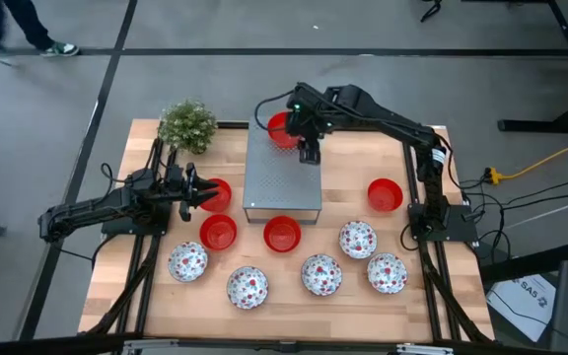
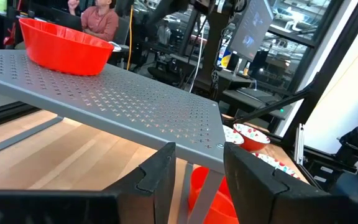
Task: Pick & Place Mini bowls
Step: Put the white patterned bowl on the shelf
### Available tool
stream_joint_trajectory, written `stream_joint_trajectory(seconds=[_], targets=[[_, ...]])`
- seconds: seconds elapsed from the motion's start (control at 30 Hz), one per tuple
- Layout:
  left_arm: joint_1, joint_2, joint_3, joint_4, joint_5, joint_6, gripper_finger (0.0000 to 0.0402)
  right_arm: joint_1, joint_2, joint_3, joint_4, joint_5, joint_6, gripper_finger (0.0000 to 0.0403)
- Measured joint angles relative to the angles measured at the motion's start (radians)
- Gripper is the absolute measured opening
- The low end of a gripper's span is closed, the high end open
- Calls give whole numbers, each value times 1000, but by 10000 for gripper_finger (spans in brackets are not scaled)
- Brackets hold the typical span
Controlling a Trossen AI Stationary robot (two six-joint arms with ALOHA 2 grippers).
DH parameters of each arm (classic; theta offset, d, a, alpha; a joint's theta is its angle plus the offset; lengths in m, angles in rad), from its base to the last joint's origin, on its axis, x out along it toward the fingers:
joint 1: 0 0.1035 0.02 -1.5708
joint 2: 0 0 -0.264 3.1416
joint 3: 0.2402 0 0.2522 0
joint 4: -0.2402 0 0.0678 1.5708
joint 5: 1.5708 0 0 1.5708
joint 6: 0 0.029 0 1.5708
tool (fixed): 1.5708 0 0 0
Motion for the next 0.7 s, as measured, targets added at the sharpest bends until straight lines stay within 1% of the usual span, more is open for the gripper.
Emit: stream_joint_trajectory(seconds=[0.07,0.17,0.3,0.4,0.53,0.7], targets=[[0,0,0,0,0,0,130,7,-7,0,-44,4,84,220],[0,0,0,0,0,0,130,22,-43,1,-112,57,185,228],[0,0,0,1,0,0,130,54,-89,2,-201,167,294,227],[0,0,0,2,0,0,130,81,-124,-14,-213,200,381,223],[0,0,0,2,0,0,130,120,-193,-91,-217,201,462,221],[0,0,0,2,0,0,130,179,-301,-270,-220,200,574,221]])
